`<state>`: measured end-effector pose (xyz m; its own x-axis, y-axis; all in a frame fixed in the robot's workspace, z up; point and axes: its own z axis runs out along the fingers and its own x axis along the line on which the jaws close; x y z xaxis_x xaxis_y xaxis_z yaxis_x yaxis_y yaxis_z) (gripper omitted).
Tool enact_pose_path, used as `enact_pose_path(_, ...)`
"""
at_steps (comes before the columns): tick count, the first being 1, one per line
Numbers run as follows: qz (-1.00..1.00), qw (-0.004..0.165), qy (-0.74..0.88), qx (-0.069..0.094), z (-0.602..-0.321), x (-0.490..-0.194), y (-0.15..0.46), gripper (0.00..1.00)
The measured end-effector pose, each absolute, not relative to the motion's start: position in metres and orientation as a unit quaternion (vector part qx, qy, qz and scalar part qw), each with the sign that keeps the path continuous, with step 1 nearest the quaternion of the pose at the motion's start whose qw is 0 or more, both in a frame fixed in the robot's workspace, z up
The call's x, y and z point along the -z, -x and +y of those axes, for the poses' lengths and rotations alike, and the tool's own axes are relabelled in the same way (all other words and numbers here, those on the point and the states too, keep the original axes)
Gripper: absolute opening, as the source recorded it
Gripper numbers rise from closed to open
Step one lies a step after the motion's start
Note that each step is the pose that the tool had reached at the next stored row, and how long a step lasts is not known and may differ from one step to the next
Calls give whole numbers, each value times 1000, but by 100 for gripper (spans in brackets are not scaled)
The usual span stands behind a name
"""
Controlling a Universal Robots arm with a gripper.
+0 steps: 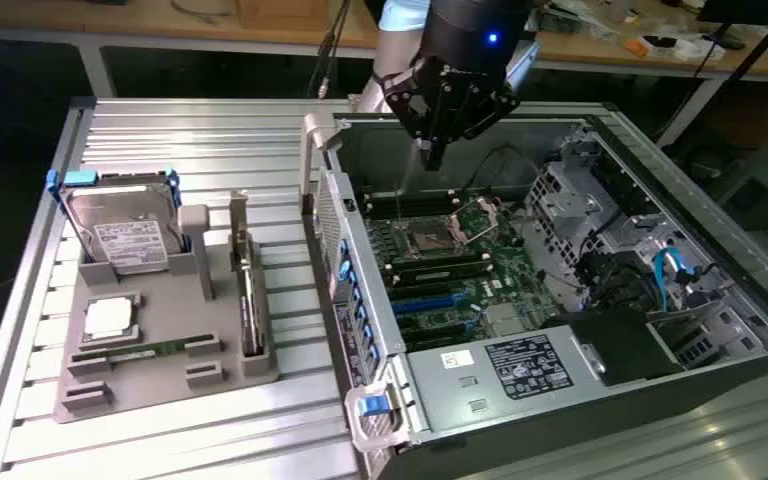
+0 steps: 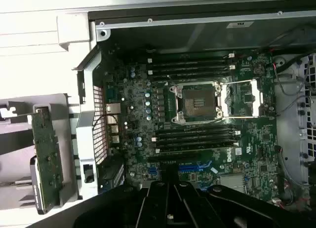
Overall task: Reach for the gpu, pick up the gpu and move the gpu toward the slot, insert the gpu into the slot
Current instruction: 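Reach for the gpu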
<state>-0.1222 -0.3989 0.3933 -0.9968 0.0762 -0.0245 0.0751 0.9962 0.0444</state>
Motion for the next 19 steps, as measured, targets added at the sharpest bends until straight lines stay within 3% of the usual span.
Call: enact_pose_path(19,999,13,-38,-22,-399,-393,214,11)
